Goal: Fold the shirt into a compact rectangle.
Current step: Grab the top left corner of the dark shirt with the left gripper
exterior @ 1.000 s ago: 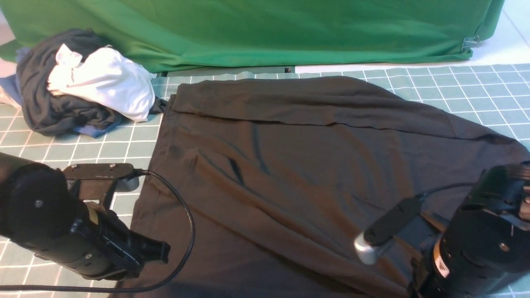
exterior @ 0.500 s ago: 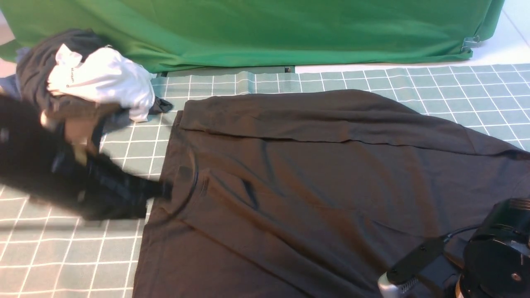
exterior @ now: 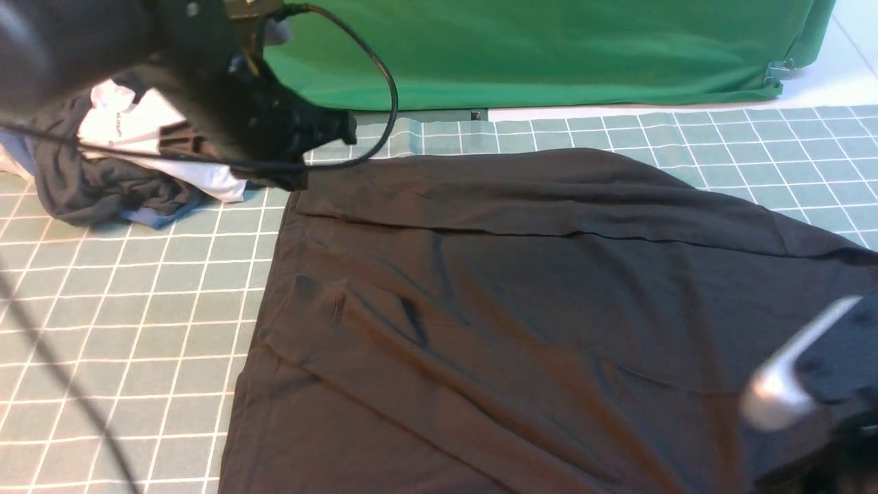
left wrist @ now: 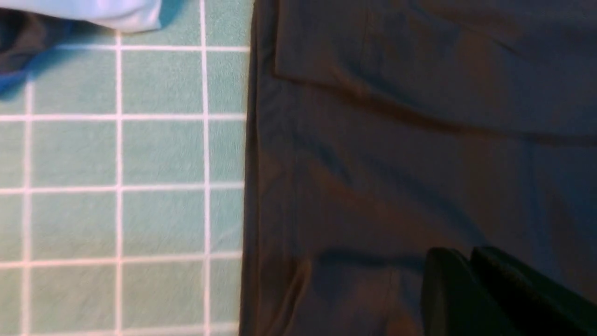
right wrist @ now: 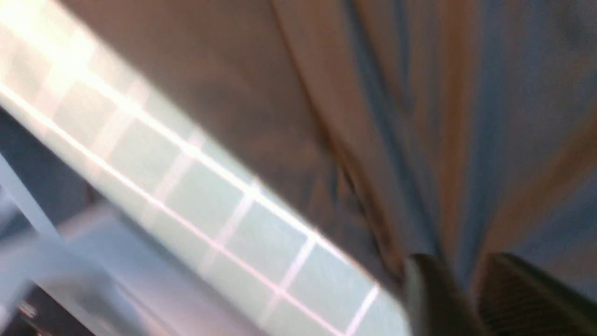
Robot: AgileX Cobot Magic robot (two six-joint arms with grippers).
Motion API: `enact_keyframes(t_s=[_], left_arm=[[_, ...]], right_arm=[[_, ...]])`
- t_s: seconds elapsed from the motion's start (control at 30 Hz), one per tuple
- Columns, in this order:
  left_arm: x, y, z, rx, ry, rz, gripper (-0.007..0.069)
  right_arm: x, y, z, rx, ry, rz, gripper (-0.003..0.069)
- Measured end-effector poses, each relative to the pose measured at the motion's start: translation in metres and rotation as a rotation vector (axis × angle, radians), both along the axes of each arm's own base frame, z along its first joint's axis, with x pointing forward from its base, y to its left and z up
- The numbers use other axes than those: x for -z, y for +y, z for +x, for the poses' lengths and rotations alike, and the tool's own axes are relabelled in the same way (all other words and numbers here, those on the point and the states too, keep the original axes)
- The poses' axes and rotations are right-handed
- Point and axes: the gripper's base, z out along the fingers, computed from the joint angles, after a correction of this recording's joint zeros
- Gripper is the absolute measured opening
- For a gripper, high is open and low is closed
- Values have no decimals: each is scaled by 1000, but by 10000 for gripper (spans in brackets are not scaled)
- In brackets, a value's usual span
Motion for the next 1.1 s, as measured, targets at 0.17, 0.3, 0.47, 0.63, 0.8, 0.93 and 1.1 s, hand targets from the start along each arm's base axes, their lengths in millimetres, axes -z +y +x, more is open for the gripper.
enact_keyframes(t_s=[0.17,0.3,0.47,0.63,0.8,0.93,1.1], left_arm=[[28,11,36,-64,72,-42,146],[47,13,58,-85,98,-48,268],[72,8,76,-137,150,-102,446],[99,4,88,-210,199,-140,561],[110,4,96,-223,192,-145,568],[112,5,101,-253,169,-161,529],[115,17,105,-305,175,-188,361]], right_arm=[[-13,-12,-10,9,-61,77,15],[-14,-14,-12,13,-70,90,15],[-14,-14,-10,13,-86,76,17],[-14,-14,-9,13,-88,72,17],[-14,-14,-9,14,-88,71,23],[-14,-14,-9,14,-89,70,31],[-14,-14,-9,14,-89,68,38]])
